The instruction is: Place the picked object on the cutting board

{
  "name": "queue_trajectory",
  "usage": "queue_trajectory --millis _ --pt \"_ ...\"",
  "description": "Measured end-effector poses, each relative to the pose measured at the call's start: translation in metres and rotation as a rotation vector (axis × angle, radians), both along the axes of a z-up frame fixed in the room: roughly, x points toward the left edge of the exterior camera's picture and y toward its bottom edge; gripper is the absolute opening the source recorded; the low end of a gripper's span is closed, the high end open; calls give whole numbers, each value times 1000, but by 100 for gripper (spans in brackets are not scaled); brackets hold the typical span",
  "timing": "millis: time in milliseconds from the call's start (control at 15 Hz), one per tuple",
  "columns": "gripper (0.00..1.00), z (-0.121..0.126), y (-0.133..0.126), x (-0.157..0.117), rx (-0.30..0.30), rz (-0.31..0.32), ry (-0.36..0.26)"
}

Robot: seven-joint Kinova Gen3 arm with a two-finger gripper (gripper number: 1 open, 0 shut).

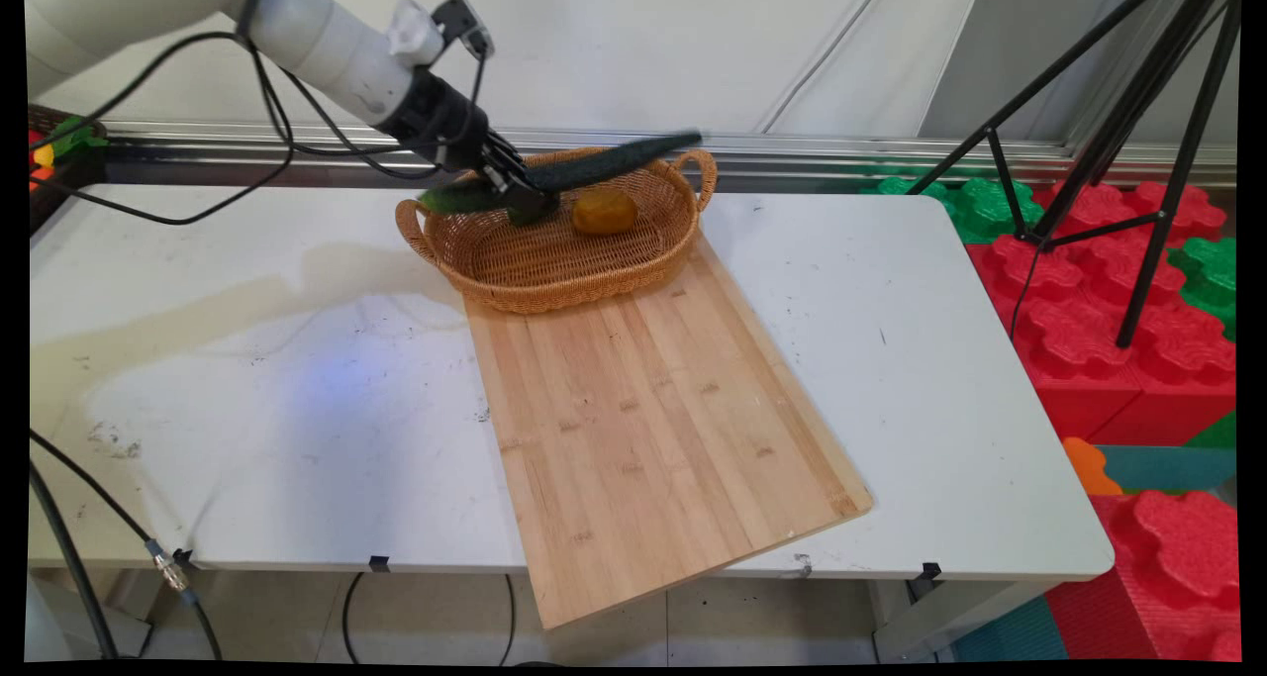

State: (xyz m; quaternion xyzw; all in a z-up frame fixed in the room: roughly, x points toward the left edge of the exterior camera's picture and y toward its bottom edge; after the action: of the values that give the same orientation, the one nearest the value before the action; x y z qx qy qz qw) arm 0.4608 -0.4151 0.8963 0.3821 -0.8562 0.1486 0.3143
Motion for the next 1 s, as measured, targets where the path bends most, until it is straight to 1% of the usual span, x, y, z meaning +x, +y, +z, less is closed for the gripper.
queue_trajectory --millis 267,600,800,1000 --pt "0 20 21 8 -23 -41 -3" --pt "0 42 49 19 -37 -83 -1" --pt "0 60 67 21 -46 -95 26" --pt "0 70 78 19 -46 -101 42"
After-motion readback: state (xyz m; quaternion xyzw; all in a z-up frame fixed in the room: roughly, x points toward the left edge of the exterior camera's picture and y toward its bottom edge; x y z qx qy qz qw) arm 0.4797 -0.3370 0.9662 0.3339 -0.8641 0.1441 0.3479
